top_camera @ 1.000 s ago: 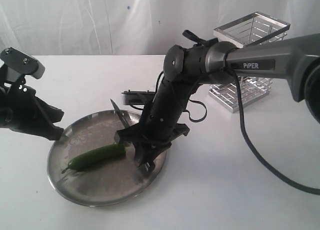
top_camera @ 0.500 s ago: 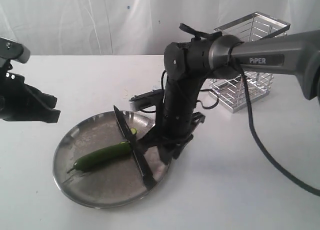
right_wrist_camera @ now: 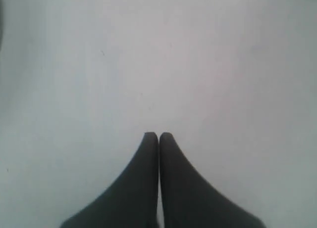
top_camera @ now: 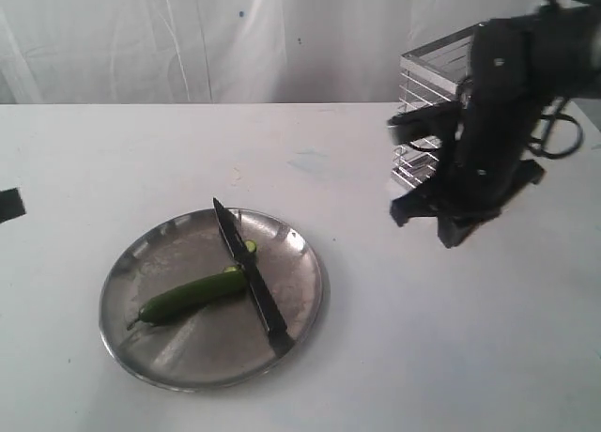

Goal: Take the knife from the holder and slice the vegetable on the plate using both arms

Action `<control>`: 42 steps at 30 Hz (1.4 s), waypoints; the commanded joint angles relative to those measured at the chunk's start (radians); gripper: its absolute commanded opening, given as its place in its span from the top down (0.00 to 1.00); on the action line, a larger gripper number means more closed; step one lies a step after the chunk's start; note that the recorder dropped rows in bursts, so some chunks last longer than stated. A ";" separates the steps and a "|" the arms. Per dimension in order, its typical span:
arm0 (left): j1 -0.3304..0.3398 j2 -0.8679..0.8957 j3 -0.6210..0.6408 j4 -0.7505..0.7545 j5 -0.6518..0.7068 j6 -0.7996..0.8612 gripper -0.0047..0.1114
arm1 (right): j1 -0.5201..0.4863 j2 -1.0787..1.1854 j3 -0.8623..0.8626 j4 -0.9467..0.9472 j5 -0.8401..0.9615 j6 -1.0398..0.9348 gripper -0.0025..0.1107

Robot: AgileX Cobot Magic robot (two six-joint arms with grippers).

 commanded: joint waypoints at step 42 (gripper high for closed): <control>-0.004 -0.339 0.258 -0.252 -0.029 0.229 0.96 | -0.511 -1.805 1.206 -0.160 -0.645 0.232 0.98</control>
